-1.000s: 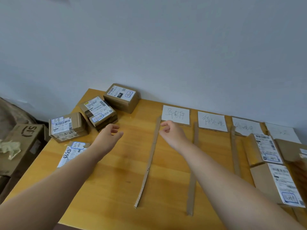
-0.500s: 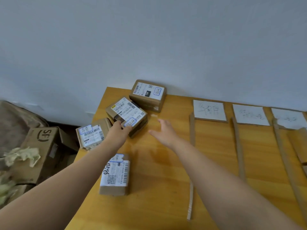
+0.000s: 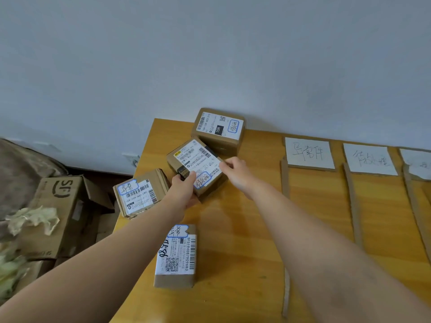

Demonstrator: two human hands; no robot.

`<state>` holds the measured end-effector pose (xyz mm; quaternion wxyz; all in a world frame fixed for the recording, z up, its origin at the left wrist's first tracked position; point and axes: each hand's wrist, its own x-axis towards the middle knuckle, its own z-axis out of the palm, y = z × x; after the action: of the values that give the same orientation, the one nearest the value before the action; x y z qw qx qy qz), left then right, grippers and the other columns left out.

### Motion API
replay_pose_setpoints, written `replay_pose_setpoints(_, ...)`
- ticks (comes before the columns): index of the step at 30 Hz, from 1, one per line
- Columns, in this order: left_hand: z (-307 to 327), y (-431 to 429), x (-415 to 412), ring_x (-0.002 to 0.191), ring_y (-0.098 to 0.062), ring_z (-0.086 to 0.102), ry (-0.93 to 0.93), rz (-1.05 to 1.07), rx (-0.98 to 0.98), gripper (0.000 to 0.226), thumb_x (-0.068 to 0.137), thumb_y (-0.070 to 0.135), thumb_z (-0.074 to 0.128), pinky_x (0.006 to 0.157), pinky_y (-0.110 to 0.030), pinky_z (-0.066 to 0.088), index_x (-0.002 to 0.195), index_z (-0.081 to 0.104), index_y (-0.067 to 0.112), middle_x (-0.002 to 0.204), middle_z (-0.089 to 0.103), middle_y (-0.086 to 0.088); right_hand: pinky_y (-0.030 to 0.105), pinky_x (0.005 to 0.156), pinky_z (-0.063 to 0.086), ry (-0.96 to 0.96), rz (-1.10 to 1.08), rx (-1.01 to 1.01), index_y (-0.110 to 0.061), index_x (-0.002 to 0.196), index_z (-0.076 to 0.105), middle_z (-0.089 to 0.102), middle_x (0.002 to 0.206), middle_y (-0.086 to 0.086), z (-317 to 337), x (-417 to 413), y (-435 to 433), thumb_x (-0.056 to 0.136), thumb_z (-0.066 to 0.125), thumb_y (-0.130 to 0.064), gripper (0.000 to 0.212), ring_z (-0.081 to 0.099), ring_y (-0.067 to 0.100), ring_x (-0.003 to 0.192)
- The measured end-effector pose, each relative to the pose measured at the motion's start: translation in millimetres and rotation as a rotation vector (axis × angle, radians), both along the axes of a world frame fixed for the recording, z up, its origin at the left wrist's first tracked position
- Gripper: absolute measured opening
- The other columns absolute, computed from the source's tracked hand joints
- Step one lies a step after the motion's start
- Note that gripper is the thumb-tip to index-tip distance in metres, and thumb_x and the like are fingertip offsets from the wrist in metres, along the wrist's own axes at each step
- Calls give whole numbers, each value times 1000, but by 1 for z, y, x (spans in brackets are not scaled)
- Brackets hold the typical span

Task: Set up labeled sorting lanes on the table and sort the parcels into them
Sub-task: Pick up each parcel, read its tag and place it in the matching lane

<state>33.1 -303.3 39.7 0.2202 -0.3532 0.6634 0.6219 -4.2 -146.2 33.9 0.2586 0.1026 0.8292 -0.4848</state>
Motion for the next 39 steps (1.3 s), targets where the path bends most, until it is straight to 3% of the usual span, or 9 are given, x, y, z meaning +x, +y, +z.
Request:
replay_pose_setpoints(5,2,3,11,110,-25,56,61,-148,-118,56,95,46,45,95,-43,49,144,29,22,134,51,-8,25,73,43,-44,-160,-224,-12,108,44,59,111,3,2,25,7,97,47,-44,33,57,13,96)
replay_pose_setpoints(10,15,6,21,92,-13,60,209,-175,-104,36,100,36,42,67,-25,47,133,40,20,122,60,-5,22,66,50,-18,-384,-369,-15,126,36,59,122,6,2,57,13,98,52,-29,34,63,9,90)
replay_pose_setpoints(13,21,-1,25,100,-17,60,276,-225,-142,41,98,41,45,79,-29,45,135,42,24,124,61,-1,20,67,50,14,-432,-454,-17,138,34,61,117,0,11,68,23,95,57,-27,49,65,9,94)
replay_pose_setpoints(17,32,-5,32,106,-18,62,299,-245,-23,36,96,40,50,93,-35,47,130,52,27,116,67,1,20,66,51,53,-388,-443,-15,135,47,68,108,-2,26,79,32,95,58,-28,44,66,7,90)
replay_pose_setpoints(20,39,-6,35,96,-17,66,317,-261,95,30,96,32,54,86,-32,50,124,55,25,110,71,-1,18,59,50,87,-439,-498,-16,129,45,66,112,1,36,85,34,93,60,-25,40,67,8,87)
replay_pose_setpoints(23,45,-5,36,94,-16,67,378,-272,130,29,95,29,56,78,-28,48,124,55,25,114,69,-2,23,63,51,111,-495,-550,-16,126,44,65,119,7,41,88,34,92,63,-26,40,68,12,92)
replay_pose_setpoints(28,50,-10,37,107,-21,65,467,-292,120,22,92,23,61,94,-40,50,114,59,27,115,68,-1,29,70,56,182,-502,-594,-19,126,43,63,123,6,46,96,38,93,60,-27,38,67,10,94)
replay_pose_setpoints(32,52,-9,41,112,-19,63,522,-330,137,34,83,25,70,99,-45,49,115,59,28,121,66,1,46,83,55,249,-548,-642,-26,132,43,62,126,1,46,103,42,90,63,-28,47,67,13,101)
replay_pose_setpoints(39,56,-1,43,114,-19,62,556,-330,156,38,77,28,72,99,-47,49,113,61,26,122,65,0,45,80,56,283,-545,-657,-36,119,51,64,124,-1,49,103,49,88,66,-29,35,68,15,101)
